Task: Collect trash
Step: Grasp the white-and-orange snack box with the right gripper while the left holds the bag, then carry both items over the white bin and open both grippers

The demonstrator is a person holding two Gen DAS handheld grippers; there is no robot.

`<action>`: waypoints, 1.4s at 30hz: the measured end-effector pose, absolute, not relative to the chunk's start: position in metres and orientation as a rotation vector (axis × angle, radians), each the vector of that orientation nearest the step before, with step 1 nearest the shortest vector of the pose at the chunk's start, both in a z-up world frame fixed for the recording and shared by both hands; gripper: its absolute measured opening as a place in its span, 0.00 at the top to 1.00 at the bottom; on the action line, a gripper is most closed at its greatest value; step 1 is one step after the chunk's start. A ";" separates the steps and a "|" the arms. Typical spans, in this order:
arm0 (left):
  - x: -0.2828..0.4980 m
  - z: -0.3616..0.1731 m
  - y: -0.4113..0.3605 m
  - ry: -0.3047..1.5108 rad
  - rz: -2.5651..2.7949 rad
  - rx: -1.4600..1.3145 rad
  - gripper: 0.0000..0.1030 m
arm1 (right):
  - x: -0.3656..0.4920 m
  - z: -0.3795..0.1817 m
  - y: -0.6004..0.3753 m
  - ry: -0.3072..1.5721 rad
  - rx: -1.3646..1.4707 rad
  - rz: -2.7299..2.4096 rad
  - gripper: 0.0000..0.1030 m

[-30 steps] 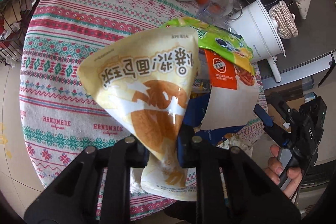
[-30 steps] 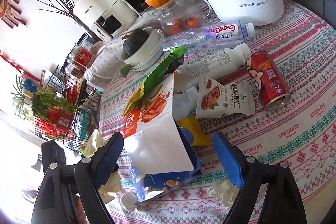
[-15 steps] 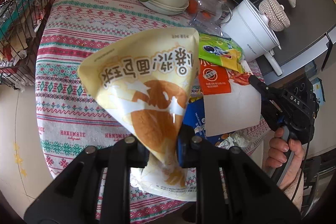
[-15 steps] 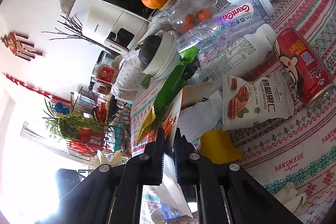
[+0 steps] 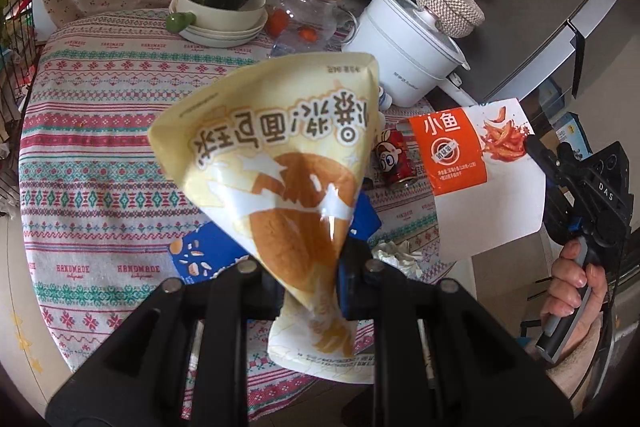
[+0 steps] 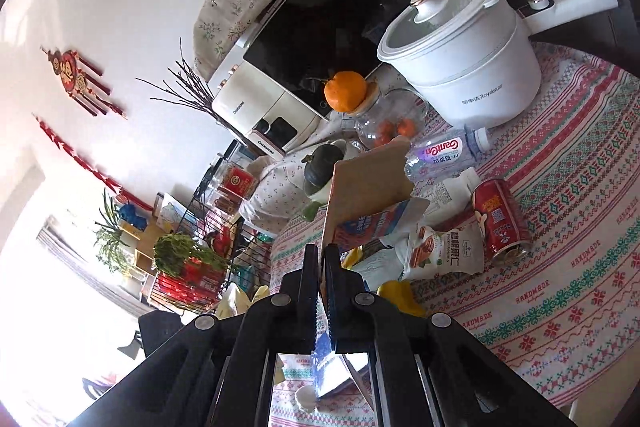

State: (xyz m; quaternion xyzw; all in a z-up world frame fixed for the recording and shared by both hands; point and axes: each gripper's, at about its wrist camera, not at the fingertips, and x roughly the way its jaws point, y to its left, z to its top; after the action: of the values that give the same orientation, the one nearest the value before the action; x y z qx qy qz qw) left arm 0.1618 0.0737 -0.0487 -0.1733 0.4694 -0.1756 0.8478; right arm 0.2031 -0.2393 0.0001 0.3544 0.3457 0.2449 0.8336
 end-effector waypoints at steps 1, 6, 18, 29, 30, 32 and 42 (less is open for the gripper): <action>0.160 -0.046 0.063 0.979 -0.394 -0.357 0.79 | 0.194 0.007 -0.248 0.715 0.743 0.511 0.96; 0.149 -0.037 0.001 0.946 -0.540 -0.310 0.79 | 0.144 0.032 -0.300 0.646 0.715 0.453 0.96; 0.097 -0.069 -0.181 0.946 -0.848 -0.054 0.79 | 0.048 0.011 -0.414 0.747 0.641 0.133 0.96; 0.083 -0.134 -0.253 0.953 -0.869 0.062 0.75 | 0.041 -0.063 -0.454 0.998 0.618 -0.057 0.96; 0.084 -0.139 -0.255 0.954 -0.856 0.073 0.74 | 0.041 -0.064 -0.453 1.006 0.609 -0.061 0.96; 0.087 -0.147 -0.258 0.957 -0.838 0.088 0.73 | 0.041 -0.069 -0.454 1.024 0.592 -0.073 0.96; 0.080 -0.149 -0.265 0.925 -0.824 0.154 0.18 | 0.040 -0.081 -0.461 1.065 0.592 -0.119 0.96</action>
State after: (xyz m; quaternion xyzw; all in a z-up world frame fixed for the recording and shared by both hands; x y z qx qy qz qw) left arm 0.0801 -0.2649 -0.1486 0.0723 0.4332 -0.3857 0.8114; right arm 0.0401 -0.4608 -0.0807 0.2778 0.4998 -0.0557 0.8185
